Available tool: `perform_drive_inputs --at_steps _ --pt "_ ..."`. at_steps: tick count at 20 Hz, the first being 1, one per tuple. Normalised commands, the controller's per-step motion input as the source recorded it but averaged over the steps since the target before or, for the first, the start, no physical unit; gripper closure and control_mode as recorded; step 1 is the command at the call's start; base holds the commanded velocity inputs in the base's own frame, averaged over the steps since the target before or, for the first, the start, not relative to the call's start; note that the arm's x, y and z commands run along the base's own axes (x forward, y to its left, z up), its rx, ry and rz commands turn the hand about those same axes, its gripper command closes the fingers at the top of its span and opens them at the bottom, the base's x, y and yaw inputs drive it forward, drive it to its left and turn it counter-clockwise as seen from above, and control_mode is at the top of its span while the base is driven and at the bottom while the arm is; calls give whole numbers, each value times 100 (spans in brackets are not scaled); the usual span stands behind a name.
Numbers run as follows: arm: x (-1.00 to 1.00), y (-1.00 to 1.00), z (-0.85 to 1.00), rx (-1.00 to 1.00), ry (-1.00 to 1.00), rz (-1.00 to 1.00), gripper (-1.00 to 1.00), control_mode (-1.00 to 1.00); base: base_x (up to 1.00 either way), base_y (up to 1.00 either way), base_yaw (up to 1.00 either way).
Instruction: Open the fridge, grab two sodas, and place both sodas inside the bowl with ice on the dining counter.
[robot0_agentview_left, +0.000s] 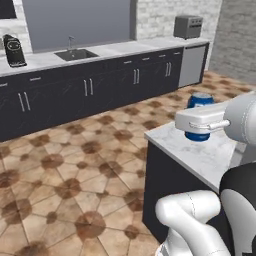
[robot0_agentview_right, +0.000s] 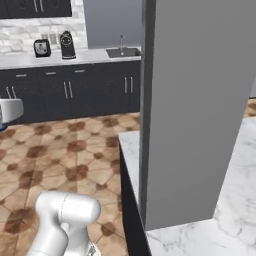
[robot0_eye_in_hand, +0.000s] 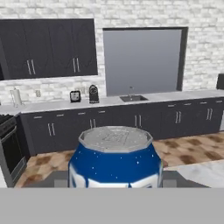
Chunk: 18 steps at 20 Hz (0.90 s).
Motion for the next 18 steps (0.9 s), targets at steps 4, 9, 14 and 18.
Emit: perform_drive_inputs --at_steps 4,9,14,18 --pt "0 0 0 0 0 0 100 100 -100 -43 -17" --pt "0 0 0 0 0 0 100 100 -100 -50 -16" --pt "0 0 0 0 0 0 100 100 -100 -69 -13" --pt "0 0 0 0 0 0 100 100 -91 -94 -8"
